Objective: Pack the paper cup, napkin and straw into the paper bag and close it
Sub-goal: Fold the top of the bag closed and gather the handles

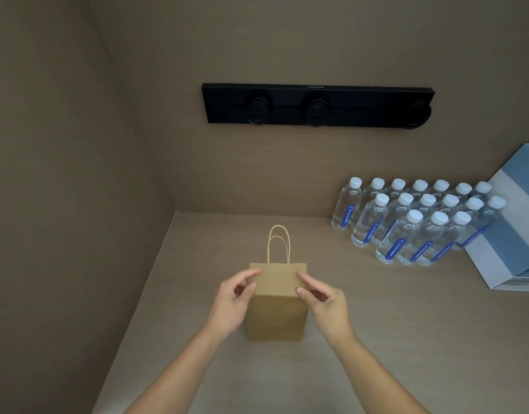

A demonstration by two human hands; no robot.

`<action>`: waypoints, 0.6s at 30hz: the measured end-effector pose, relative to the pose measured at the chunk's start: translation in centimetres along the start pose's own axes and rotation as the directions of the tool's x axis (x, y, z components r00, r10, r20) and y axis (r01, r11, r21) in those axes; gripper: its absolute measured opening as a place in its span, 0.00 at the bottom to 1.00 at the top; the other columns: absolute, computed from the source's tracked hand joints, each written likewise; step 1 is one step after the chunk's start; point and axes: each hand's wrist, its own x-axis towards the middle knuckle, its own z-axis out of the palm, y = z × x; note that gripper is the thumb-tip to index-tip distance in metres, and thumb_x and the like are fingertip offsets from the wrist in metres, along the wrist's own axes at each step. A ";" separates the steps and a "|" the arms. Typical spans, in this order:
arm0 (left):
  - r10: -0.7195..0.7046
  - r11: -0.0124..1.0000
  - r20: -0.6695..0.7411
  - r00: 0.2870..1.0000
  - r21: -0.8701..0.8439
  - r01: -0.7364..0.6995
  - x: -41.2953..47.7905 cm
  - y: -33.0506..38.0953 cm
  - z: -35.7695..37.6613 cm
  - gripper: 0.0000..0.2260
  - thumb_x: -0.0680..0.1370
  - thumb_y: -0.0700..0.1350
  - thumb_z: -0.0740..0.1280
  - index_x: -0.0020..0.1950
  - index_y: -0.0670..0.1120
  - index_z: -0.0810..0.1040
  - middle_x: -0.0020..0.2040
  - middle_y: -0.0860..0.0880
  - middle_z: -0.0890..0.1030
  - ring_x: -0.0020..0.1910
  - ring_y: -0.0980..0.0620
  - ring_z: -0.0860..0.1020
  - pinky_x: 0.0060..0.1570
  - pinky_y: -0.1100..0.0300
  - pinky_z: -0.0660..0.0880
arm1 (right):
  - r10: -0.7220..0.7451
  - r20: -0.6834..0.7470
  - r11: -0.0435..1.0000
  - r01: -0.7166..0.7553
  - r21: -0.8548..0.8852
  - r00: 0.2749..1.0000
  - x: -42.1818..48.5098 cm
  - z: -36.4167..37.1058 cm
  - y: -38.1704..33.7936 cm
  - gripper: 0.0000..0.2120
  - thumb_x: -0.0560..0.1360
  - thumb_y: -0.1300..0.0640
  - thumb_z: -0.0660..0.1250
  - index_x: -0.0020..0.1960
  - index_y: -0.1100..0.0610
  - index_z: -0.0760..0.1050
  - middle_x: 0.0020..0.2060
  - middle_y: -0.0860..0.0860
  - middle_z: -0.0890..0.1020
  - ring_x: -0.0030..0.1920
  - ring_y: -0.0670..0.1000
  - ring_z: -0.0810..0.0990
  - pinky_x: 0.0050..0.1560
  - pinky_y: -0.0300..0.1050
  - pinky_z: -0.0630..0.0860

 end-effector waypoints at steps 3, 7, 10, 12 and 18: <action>0.038 0.983 0.058 0.998 0.178 -0.048 -0.2 -0.5 -0.3 0.11 0.75 0.46 0.73 0.53 0.60 0.83 0.43 0.56 0.78 0.37 0.60 0.74 0.41 0.66 0.70 | -0.016 0.072 0.988 0.027 -0.153 0.997 -0.2 -0.3 0.3 0.20 0.67 0.65 0.77 0.45 0.40 0.82 0.45 0.46 0.81 0.40 0.46 0.79 0.44 0.32 0.75; 0.056 0.923 0.073 0.996 0.375 -0.079 -0.9 -1.6 -0.6 0.12 0.71 0.50 0.77 0.53 0.56 0.85 0.58 0.55 0.71 0.54 0.56 0.69 0.60 0.64 0.65 | -0.099 0.081 0.894 0.124 -0.429 0.992 -0.4 -0.6 0.8 0.13 0.66 0.61 0.79 0.46 0.45 0.85 0.49 0.46 0.73 0.45 0.46 0.74 0.47 0.29 0.70; 0.175 0.848 0.068 0.982 0.497 -0.185 -0.5 -1.5 -0.4 0.11 0.72 0.56 0.72 0.51 0.55 0.86 0.55 0.57 0.79 0.53 0.53 0.67 0.58 0.60 0.68 | -0.295 0.089 0.732 0.285 -0.619 0.951 -0.2 -0.4 1.1 0.09 0.65 0.58 0.80 0.45 0.49 0.87 0.48 0.46 0.76 0.50 0.49 0.70 0.54 0.40 0.67; 0.234 0.782 0.121 0.965 0.566 -0.260 -0.2 -1.1 -0.2 0.13 0.73 0.58 0.69 0.53 0.55 0.86 0.49 0.59 0.83 0.51 0.53 0.69 0.54 0.56 0.70 | -0.373 0.158 0.615 0.371 -0.696 0.914 0.0 0.3 0.7 0.09 0.65 0.55 0.79 0.44 0.46 0.87 0.43 0.43 0.82 0.46 0.48 0.73 0.45 0.40 0.65; 0.317 0.678 0.252 0.914 0.614 -0.404 0.4 0.3 0.8 0.10 0.76 0.53 0.67 0.54 0.56 0.85 0.45 0.54 0.85 0.48 0.49 0.78 0.48 0.56 0.64 | -0.394 0.331 0.525 0.506 -0.684 0.857 0.1 3.1 -0.2 0.06 0.67 0.56 0.73 0.41 0.47 0.86 0.32 0.47 0.82 0.35 0.54 0.80 0.35 0.46 0.78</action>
